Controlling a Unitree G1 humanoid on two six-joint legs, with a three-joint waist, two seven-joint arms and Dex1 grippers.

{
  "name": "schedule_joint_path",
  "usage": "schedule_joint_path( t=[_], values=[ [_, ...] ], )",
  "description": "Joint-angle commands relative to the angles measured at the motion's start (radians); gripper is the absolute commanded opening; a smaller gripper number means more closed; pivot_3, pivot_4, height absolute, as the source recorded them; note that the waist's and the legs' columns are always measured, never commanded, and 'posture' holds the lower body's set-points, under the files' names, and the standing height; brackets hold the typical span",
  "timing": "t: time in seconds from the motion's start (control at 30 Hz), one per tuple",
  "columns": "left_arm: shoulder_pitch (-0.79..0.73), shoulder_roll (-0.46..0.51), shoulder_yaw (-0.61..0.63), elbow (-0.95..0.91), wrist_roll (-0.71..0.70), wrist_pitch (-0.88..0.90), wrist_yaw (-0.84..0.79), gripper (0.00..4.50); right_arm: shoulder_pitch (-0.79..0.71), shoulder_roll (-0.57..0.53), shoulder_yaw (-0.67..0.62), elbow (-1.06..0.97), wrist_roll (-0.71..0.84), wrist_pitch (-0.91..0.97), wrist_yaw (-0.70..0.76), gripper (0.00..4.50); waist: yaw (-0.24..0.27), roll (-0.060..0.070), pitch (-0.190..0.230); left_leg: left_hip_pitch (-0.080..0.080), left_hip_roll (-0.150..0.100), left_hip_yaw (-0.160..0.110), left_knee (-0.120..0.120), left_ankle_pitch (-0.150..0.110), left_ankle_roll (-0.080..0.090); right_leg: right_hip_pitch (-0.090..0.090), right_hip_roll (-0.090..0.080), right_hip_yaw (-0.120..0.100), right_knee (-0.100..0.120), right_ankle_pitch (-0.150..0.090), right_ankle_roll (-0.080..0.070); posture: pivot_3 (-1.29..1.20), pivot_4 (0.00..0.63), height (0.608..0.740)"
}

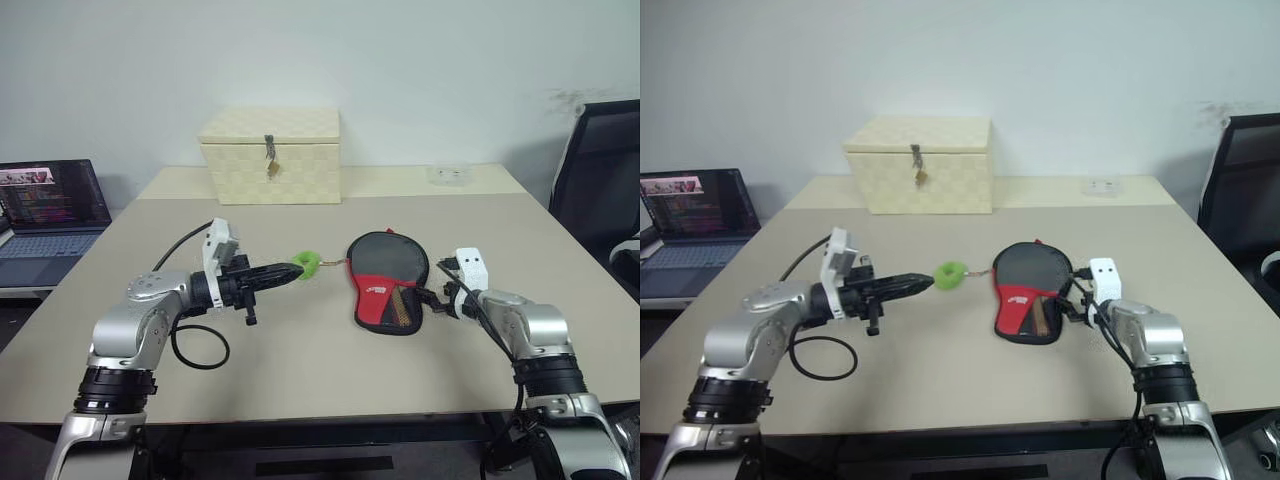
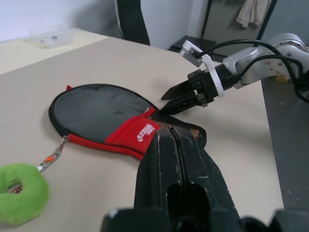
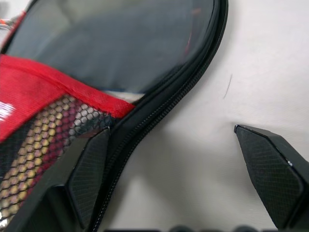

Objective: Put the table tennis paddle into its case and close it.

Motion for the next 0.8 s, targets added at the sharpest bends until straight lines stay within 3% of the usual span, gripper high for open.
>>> schedule_joint_path(
  t=[0.03, 0.3, 0.8],
  values=[
    [-0.001, 0.026, 0.022, -0.028, -0.011, -0.01, -0.012, 0.02, -0.009, 0.02, 0.036, 0.016, -0.022, -0.035, 0.007, 4.5, -0.002, 0.0, 0.0, 0.0, 0.0, 0.0, 0.0, 0.0, 0.0, 0.0, 0.0, 0.0, 0.0, 0.0, 0.0, 0.0, 0.15, 0.74],
    [0.013, 0.038, 0.038, -0.037, -0.013, -0.019, 0.008, 0.02, -0.031, 0.051, 0.097, 0.068, -0.049, -0.065, 0.053, 4.5, -0.012, 0.0, 0.0, 0.005, 0.0, 0.003, 0.0, 0.0, 0.0, 0.001, 0.001, 0.001, 0.003, 0.0, 0.0, 0.0, 0.15, 0.74],
    [0.011, 0.05, 0.045, -0.021, -0.003, -0.037, 0.006, 0.02, -0.085, 0.069, 0.026, 0.109, -0.04, -0.053, 0.06, 4.5, -0.025, -0.001, 0.0, 0.007, 0.0, 0.005, 0.0, 0.0, 0.0, 0.001, 0.002, 0.002, 0.006, 0.0, 0.0, 0.0, 0.15, 0.74]
  ],
)
